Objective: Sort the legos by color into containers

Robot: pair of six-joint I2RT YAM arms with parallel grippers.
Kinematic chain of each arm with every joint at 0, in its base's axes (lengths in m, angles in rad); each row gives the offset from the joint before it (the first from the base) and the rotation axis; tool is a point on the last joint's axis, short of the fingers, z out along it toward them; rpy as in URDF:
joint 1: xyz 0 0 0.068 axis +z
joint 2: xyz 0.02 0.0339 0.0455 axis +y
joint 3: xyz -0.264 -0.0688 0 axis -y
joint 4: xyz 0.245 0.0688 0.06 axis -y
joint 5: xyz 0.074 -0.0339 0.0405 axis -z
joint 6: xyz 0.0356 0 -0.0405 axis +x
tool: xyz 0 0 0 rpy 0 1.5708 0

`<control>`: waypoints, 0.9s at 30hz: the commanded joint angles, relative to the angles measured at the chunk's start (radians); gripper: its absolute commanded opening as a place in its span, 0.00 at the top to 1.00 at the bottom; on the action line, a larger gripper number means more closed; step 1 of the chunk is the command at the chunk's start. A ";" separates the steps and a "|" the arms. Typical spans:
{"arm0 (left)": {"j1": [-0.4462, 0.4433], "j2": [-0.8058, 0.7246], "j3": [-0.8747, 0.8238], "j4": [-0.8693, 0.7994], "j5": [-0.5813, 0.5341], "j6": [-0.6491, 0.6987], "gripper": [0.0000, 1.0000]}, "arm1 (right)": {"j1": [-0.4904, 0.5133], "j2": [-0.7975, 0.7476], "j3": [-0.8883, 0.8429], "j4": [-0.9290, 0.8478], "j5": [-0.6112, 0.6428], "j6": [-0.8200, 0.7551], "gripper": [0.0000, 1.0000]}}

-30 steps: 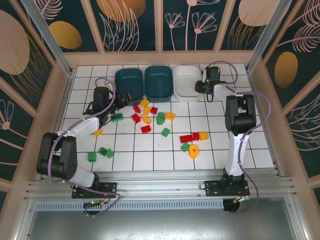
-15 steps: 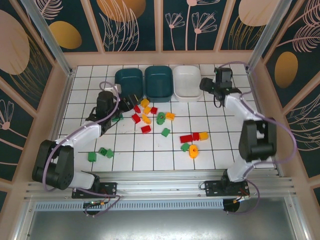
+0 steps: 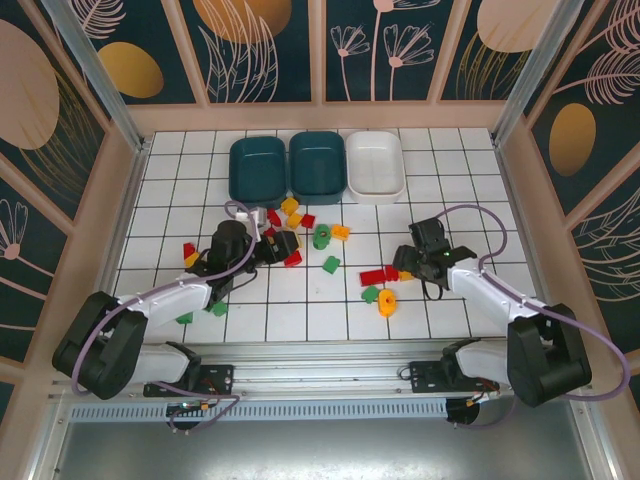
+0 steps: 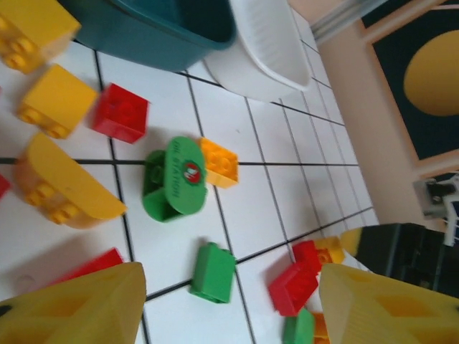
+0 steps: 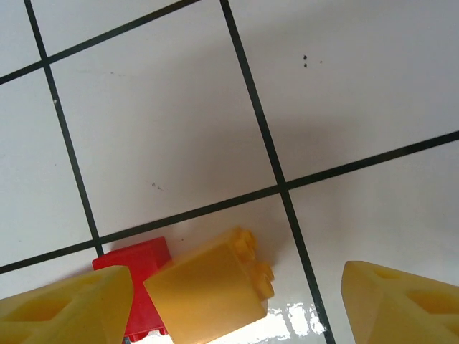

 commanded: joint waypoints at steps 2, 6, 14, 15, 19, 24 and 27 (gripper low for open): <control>-0.030 -0.021 -0.004 0.088 0.044 0.003 0.15 | 0.008 0.019 0.000 0.000 -0.010 0.008 0.27; -0.035 -0.018 -0.003 0.085 0.044 -0.003 0.02 | 0.009 0.029 -0.003 0.027 -0.034 -0.001 0.32; -0.036 -0.003 0.005 0.077 0.039 -0.012 0.01 | 0.011 0.055 -0.021 0.050 -0.084 -0.024 0.32; -0.036 0.002 0.004 0.081 0.041 -0.014 0.01 | 0.011 0.062 -0.020 0.050 -0.074 -0.027 0.32; -0.037 0.010 0.014 0.078 0.051 -0.018 0.02 | 0.012 0.068 -0.028 0.061 -0.067 -0.029 0.34; -0.036 0.003 0.019 0.065 0.041 -0.009 0.02 | 0.009 0.076 -0.035 0.071 -0.040 -0.026 0.42; -0.036 0.003 0.023 0.064 0.040 -0.011 0.02 | 0.007 0.088 -0.035 0.072 -0.018 -0.027 0.50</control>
